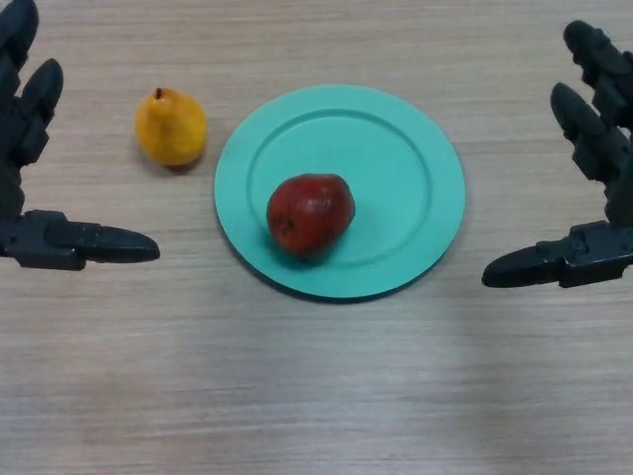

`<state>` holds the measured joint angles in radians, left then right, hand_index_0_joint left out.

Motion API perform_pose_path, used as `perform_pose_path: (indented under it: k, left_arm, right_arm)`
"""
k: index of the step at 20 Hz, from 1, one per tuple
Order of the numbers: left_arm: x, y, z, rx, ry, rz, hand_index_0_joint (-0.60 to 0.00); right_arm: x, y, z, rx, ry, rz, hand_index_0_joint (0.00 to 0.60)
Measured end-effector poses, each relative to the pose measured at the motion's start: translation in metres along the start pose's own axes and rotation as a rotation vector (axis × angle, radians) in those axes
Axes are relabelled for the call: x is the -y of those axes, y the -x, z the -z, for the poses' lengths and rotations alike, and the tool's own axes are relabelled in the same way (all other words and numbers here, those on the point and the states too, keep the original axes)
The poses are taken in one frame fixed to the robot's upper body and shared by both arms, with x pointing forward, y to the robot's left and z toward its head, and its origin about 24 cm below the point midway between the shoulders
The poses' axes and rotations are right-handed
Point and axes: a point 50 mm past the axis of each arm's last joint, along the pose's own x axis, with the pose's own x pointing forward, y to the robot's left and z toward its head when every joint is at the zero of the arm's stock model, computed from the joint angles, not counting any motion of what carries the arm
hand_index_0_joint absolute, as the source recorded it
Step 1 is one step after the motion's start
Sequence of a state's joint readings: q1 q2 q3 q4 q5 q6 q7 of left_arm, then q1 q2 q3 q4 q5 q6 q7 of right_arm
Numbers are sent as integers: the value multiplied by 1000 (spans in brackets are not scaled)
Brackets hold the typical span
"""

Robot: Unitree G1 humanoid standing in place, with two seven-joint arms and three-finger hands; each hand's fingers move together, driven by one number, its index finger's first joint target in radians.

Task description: Pick up the red apple and place it on the plate

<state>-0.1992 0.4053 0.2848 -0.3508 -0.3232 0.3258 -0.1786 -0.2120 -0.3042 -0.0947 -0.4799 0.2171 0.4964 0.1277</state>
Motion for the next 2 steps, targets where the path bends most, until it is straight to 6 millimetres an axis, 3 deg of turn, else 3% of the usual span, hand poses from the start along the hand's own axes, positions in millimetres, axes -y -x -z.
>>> perform_pose_path:
  k: [2]
  left_arm:
    - [1, 0, -1, 5, -1, 3, 0]
  right_arm:
    - [0, 0, 1, -2, 0, -6, 0]
